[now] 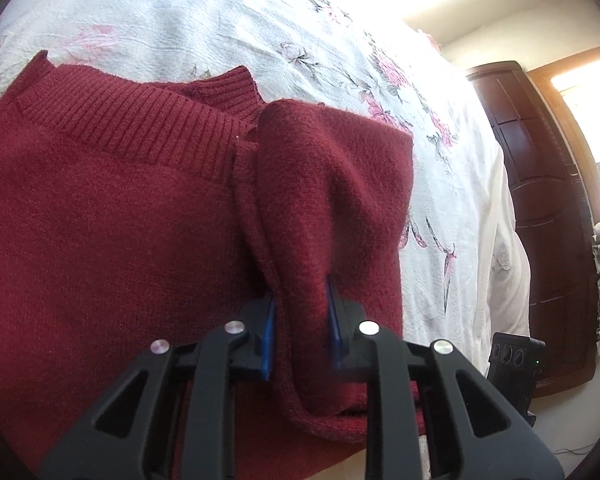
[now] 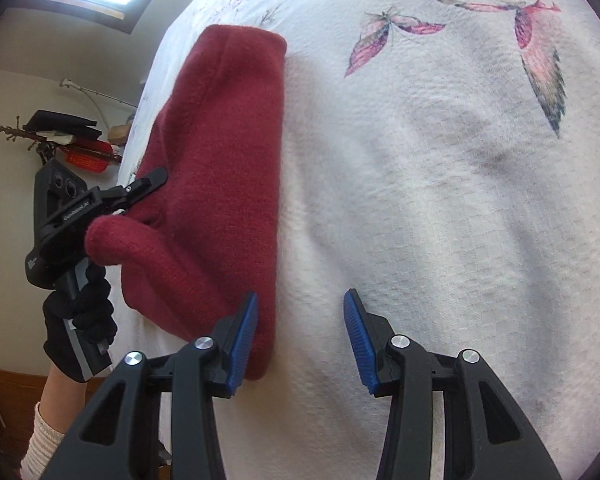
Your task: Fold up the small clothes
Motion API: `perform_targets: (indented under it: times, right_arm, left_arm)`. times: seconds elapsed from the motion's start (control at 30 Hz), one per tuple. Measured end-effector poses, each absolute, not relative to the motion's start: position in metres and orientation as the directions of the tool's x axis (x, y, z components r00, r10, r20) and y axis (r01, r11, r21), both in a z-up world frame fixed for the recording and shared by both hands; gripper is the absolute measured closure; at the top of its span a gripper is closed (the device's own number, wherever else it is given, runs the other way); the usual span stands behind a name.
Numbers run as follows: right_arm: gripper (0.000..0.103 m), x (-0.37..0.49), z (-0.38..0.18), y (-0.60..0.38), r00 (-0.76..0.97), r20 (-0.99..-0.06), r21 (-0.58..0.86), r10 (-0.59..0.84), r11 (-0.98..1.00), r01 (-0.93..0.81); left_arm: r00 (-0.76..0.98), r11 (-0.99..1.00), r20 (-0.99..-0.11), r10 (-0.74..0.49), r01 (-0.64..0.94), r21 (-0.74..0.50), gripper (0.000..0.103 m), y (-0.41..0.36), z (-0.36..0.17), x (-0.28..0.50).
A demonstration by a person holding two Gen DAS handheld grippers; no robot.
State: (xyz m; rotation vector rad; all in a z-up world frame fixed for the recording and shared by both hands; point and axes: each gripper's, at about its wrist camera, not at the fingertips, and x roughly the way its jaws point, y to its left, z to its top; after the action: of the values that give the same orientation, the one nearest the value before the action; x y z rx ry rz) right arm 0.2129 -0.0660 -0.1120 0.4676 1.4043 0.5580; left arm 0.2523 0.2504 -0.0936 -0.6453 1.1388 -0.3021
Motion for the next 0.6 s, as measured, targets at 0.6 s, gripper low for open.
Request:
perform_targets:
  times: [0.6]
  right_arm:
    - [0.056, 0.210, -0.084, -0.013, 0.081, -0.787, 0.587, 0.612, 0.782, -0.208]
  left_arm:
    - [0.543, 0.779, -0.675, -0.499, -0.060, -0.624, 0.089, 0.344, -0.013, 0.199]
